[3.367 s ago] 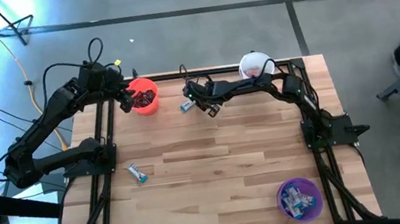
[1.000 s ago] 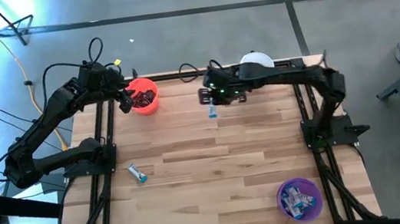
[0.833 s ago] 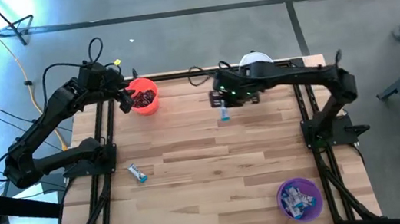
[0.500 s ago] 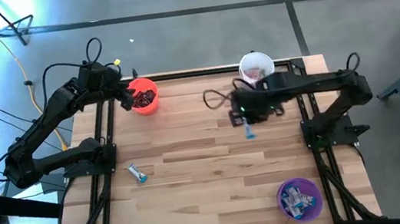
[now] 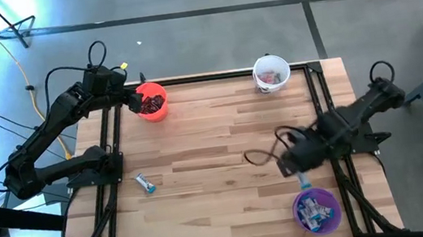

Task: Sort candy
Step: Put the white chocolate into the violet bucket

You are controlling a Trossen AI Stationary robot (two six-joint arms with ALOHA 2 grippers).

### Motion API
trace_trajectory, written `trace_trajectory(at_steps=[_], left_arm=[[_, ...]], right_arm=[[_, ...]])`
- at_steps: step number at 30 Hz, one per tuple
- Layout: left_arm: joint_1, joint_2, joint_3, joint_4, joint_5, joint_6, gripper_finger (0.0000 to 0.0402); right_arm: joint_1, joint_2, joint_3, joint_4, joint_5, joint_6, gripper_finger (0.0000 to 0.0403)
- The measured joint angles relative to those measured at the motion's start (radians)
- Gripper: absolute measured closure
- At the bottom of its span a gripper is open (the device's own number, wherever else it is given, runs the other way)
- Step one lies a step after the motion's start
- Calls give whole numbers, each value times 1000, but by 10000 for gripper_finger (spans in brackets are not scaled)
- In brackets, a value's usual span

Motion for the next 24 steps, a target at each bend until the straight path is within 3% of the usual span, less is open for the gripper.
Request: trace_trajectory(at_steps=[9, 15, 20, 24], left_arm=[[-1, 0, 0, 0, 0, -49, 249], [-1, 0, 0, 0, 0, -51, 249], [-1, 0, 0, 0, 0, -75, 249], [-1, 0, 0, 0, 0, -76, 249]], right_arm=[[295, 0, 0, 48, -30, 357, 403], [413, 0, 0, 124, -5, 538, 403], [437, 17, 0, 168, 38, 532, 403], [436, 53, 0, 183, 5, 493, 402]])
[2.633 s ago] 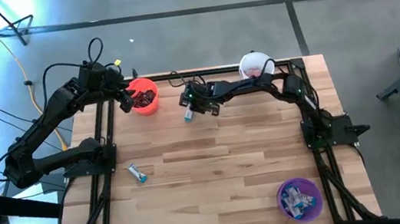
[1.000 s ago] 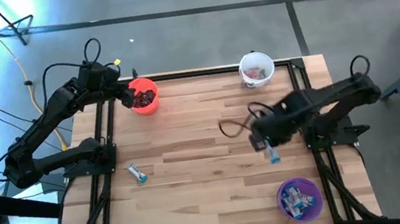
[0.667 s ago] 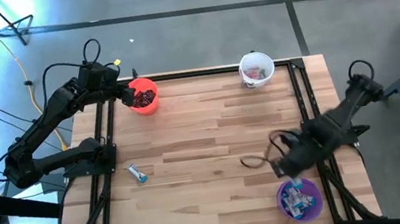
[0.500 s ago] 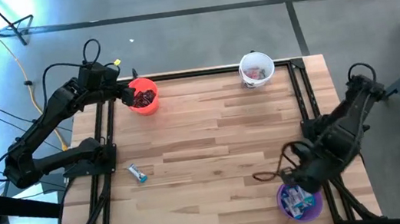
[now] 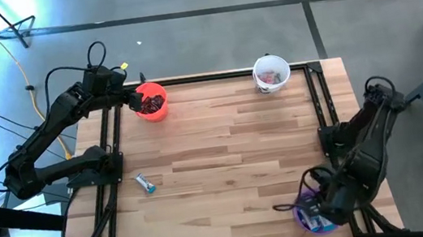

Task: Sort candy
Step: Put the white chocolate into the violet bucket

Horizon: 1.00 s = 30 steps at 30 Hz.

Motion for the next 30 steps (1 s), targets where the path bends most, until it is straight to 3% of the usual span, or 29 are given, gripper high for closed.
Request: trace_trajectory(at_steps=[5, 15, 25, 30], left_arm=[[0, 0, 0, 0, 0, -1, 249], [0, 0, 0, 0, 11, 0, 249], [0, 0, 0, -18, 19, -1, 249], [0, 0, 0, -33, 20, 4, 249]], right_arm=[[5, 40, 0, -33, -83, -33, 402], [9, 48, 0, -3, -76, -106, 394], [9, 48, 0, -62, -82, -167, 270], [-1, 48, 0, -67, -66, -153, 246]])
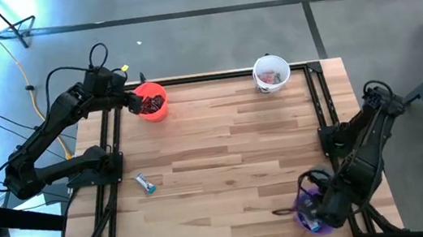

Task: Sort candy
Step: Put the white chocolate into the violet bucket

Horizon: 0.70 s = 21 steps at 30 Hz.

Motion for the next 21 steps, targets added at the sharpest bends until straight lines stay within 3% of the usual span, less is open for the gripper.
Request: trace_trajectory(at_steps=[4, 9, 11, 14, 18, 21], left_arm=[[0, 1, 0, -58, 28, 38, 249], [-19, 1, 0, -215, 196, 7, 249], [-50, 1, 0, -298, 204, -26, 249], [-113, -8, 0, -444, 132, -82, 249], [-203, -55, 0, -618, 70, -168, 249], [-278, -101, 0, -649, 61, -222, 249]], right_arm=[[-50, 0, 0, 8, 193, -47, 255], [-163, 2, 0, 51, 359, -292, 270], [-210, 5, 0, 80, 369, -399, 275], [-266, 5, 0, 118, 372, -499, 279], [-307, 5, 0, 129, 371, -557, 279], [-327, 5, 0, 129, 370, -563, 280]])
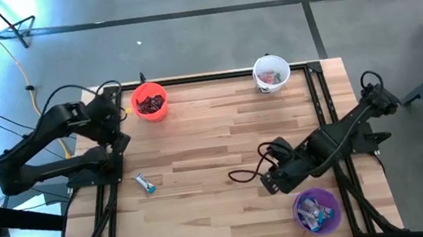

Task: Sort candy
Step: Put the white chocolate into the violet bucket

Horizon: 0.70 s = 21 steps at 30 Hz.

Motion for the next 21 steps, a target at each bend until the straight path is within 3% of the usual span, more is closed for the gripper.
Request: trace_trajectory(at_steps=[8, 15, 21], left_arm=[[-166, -81, -20, 220, 7, -53, 249], [-325, -23, -218, 549, 114, -121, 249], [-475, 7, -306, 541, -9, -350, 249]], right_arm=[[-45, 0, 0, -11, 0, 0, 280], [-75, 0, 0, -42, 0, -5, 280], [-74, 0, 0, -73, -54, -115, 280]])
